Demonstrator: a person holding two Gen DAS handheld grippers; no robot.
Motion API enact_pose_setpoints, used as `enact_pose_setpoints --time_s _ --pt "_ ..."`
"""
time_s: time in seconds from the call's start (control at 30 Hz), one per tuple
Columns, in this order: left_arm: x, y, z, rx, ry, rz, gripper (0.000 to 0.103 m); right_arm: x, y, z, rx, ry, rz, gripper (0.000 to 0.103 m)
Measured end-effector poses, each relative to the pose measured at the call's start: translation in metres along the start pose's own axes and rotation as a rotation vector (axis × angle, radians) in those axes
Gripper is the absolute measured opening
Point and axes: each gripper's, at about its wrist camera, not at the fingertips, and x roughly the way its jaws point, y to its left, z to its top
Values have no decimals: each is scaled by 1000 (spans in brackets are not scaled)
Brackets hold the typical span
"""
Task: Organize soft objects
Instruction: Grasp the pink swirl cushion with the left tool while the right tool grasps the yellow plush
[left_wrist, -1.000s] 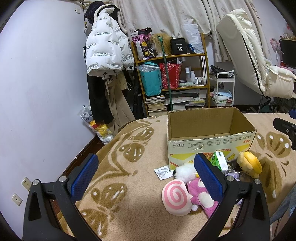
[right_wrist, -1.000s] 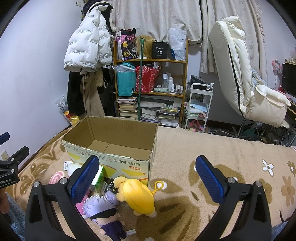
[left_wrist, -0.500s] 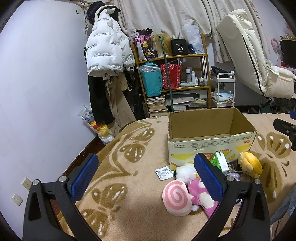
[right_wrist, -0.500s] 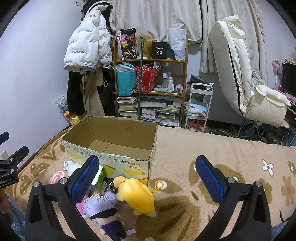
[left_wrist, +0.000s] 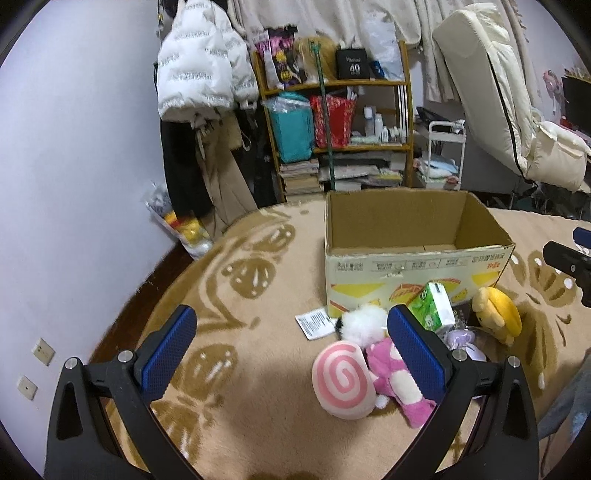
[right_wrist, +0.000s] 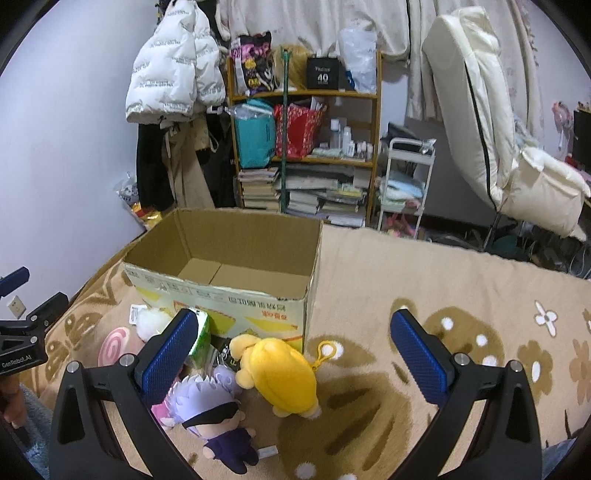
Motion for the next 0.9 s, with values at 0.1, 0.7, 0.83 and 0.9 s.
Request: enact_pose_setpoints --time_s 0.1,0.7,0.83,0.9 --pt "10 0 -1 -9 47 -18 102 7 -2 -2 12 37 7 103" --pt "61 -23 -13 42 255 -93 102 71 -3 -10 29 304 15 103" --pt "72 -28 -18 60 296 -82 102 79 -4 -13 31 330 16 103" --pt "79 -30 -21 70 320 -67 102 83 -4 -14 33 343 21 103"
